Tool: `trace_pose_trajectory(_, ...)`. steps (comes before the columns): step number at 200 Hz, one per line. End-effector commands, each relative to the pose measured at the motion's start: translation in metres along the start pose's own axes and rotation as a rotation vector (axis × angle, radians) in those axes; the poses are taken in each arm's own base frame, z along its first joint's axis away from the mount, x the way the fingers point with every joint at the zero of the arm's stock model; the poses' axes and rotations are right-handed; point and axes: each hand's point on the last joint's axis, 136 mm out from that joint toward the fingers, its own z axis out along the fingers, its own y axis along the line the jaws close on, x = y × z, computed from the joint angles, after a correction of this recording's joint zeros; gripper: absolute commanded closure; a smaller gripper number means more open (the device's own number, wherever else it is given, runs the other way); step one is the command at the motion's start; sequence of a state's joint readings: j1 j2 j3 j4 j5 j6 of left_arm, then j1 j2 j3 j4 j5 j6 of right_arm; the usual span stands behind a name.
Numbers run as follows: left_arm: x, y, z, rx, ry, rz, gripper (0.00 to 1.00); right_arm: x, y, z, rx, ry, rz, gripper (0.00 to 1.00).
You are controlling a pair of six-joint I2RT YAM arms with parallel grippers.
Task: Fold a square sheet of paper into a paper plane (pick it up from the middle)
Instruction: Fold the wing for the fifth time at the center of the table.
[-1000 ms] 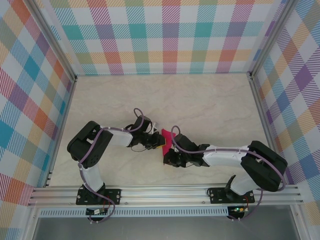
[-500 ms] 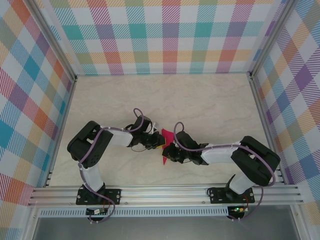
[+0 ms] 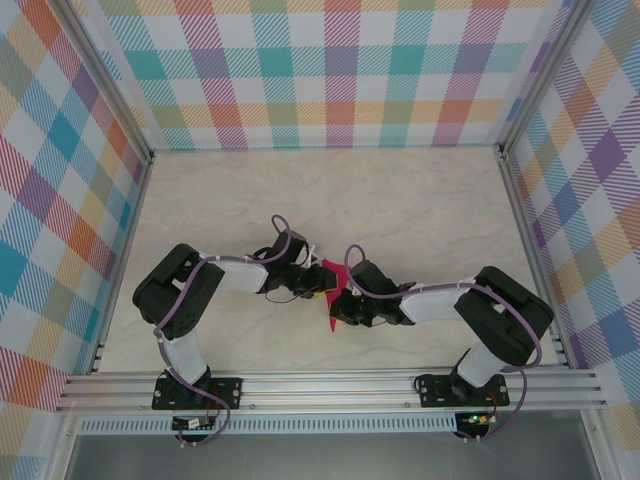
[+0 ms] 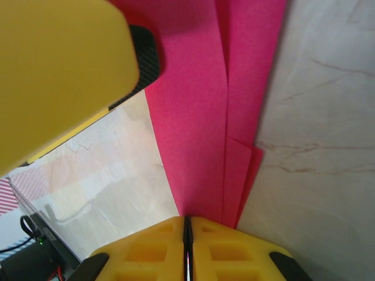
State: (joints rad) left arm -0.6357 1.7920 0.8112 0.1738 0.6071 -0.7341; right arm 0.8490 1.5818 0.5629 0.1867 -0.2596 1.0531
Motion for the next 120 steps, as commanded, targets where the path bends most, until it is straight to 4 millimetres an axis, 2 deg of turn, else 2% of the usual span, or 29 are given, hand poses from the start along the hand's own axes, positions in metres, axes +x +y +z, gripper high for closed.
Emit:
trace_pose_trajectory(1, -0.005, -0.019, -0.014, -0.012, -0.024, 0.065, 0.6, 0.026, -0.032, -0.008, 0.116, 0.146, -0.071, 0.9)
trace_pose_trajectory(42, -0.011, -0.031, -0.022, 0.004, -0.051, 0.107, 0.59, 0.024, -0.035, -0.01, 0.094, 0.213, -0.125, 0.9)
trace_pose_trajectory(97, -0.01, -0.031, -0.012, 0.034, -0.018, 0.126, 0.59, 0.021, -0.031, -0.013, 0.072, 0.231, -0.163, 0.89)
trace_pose_trajectory(120, -0.011, -0.025, -0.007, 0.018, -0.009, 0.132, 0.6, 0.02, -0.034, -0.013, 0.079, 0.23, -0.16, 0.89)
